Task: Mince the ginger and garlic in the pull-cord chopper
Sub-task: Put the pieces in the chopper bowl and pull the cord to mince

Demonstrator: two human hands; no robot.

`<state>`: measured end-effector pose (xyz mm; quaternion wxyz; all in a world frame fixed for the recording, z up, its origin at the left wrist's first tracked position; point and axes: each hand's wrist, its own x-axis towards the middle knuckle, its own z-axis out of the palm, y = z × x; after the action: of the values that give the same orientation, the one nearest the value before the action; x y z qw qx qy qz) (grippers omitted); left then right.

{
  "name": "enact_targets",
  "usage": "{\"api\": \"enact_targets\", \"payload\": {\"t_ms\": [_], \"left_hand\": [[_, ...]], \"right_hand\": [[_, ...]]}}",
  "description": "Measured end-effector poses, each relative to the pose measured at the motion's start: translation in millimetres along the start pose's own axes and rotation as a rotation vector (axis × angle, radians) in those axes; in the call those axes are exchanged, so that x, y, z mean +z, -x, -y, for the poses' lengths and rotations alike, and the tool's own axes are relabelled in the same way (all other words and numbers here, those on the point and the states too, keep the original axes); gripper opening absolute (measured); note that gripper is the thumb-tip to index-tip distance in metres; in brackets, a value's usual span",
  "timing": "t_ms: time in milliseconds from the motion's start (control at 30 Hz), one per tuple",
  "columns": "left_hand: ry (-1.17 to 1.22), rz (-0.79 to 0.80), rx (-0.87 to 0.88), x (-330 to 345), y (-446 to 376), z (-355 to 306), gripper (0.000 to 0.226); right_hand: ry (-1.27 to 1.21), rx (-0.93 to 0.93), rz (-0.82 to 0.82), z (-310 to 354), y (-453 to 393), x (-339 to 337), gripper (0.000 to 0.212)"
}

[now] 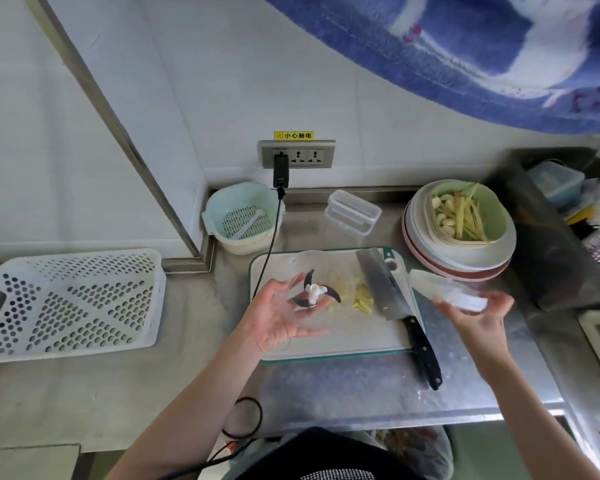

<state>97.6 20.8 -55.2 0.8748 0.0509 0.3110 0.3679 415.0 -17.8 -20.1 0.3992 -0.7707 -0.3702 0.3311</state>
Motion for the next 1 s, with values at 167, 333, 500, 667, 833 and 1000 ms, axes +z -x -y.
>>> {"api": "enact_targets", "payload": {"t_ms": [167,333,500,667,833,1000], "left_hand": [[-0.023,0.062,0.027,8,-8,0,0.080],[-0.025,-0.015,0.004,16,-14,0,0.063],[-0.200,-0.167,-0.001,36,-21,5,0.043],[-0.510,-0.144,-0.050,74,-49,15,0.065],[-0.715,0.003,-0.097,123,-62,15,0.058],[-0.907,0.148,-0.224,176,-74,36,0.047]], "right_hand": [[0.106,0.186,-0.180,-55,4,-3,0.096],[0.191,0.261,-0.180,-77,8,5,0.105],[0.353,0.299,-0.110,-66,2,6,0.087],[-0.243,-0.016,0.269,45,21,21,0.062],[-0.372,0.094,0.525,85,17,7,0.082],[-0.426,0.151,0.418,69,24,-36,0.050]]}}
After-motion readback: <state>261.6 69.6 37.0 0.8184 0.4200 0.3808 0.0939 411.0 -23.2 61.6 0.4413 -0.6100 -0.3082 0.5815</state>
